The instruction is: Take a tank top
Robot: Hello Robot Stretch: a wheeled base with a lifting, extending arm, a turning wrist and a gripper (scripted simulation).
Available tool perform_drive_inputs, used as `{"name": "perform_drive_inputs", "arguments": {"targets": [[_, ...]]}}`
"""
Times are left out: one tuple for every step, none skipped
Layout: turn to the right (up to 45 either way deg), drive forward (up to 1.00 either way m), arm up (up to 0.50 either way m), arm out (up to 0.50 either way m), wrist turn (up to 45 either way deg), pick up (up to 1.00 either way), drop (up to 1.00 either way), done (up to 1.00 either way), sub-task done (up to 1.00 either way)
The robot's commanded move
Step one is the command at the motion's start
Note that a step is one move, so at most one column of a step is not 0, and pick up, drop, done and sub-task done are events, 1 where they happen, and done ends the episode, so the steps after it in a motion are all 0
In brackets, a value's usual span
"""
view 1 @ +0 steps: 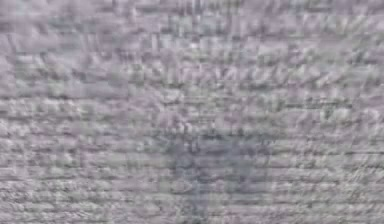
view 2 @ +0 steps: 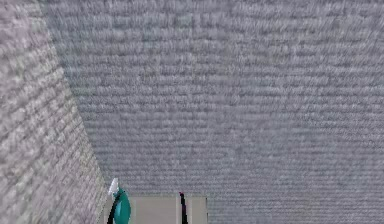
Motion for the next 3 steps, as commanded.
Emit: {"name": "perform_drive_inputs", "arguments": {"targets": [[0.0,0.00,0.00,0.00,45.0,0.00,0.00,0.00,0.00],[0.0,0.00,0.00,0.00,36.0,0.00,0.00,0.00,0.00],[0.0,0.00,0.00,0.00,0.0,1.00,0.00,0.00,0.00]]}}
